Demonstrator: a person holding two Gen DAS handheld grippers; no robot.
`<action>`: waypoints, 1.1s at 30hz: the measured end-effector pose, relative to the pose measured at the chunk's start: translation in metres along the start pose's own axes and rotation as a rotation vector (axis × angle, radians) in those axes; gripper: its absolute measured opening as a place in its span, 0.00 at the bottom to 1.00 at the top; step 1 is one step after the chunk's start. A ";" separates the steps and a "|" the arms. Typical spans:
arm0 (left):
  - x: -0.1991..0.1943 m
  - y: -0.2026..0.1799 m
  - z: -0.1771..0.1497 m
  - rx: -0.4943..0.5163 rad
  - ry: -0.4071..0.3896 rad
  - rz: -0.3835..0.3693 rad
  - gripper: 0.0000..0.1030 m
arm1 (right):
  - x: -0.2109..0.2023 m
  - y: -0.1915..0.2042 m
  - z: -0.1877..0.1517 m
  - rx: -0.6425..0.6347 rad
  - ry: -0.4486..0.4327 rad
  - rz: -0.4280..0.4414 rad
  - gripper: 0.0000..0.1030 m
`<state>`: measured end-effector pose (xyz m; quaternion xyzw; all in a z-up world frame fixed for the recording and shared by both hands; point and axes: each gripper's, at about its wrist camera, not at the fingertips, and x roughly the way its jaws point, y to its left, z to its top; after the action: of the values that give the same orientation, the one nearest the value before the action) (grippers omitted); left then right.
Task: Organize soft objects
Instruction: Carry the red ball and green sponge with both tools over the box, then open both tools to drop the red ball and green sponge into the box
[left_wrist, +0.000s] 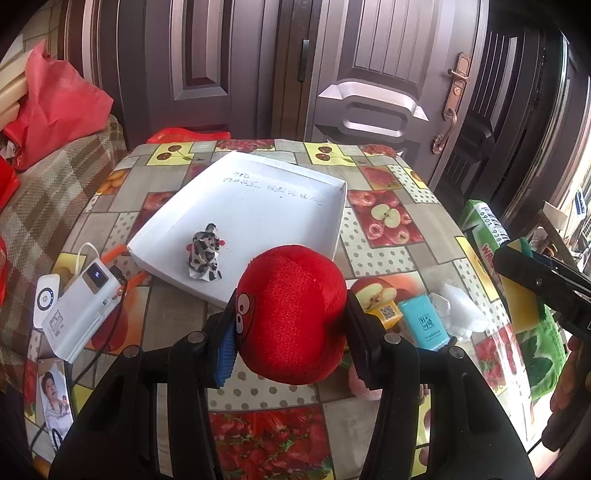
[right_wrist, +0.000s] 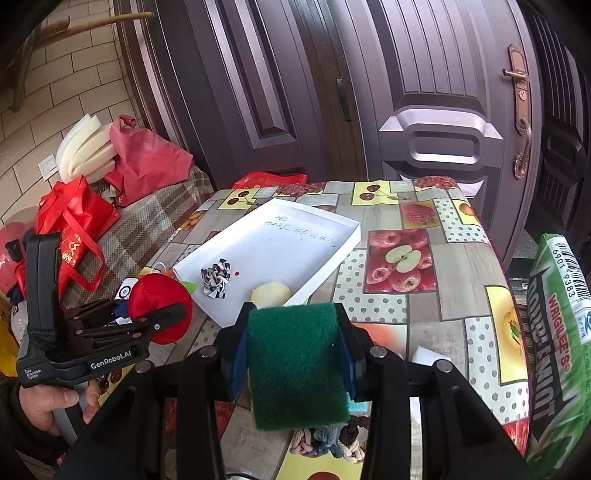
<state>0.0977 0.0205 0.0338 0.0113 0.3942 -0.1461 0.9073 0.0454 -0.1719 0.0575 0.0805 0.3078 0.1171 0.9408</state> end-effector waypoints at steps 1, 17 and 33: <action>0.000 0.003 0.002 -0.004 -0.003 0.004 0.49 | 0.002 0.000 0.002 -0.001 0.001 0.002 0.39; 0.045 0.069 0.057 -0.053 -0.002 0.134 0.49 | 0.055 0.016 0.047 -0.033 0.045 0.068 0.39; 0.123 0.101 0.085 -0.173 0.098 0.114 0.50 | 0.171 0.039 0.059 0.006 0.205 0.088 0.41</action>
<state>0.2648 0.0741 -0.0056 -0.0376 0.4480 -0.0590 0.8913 0.2078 -0.0932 0.0169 0.0843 0.3990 0.1652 0.8980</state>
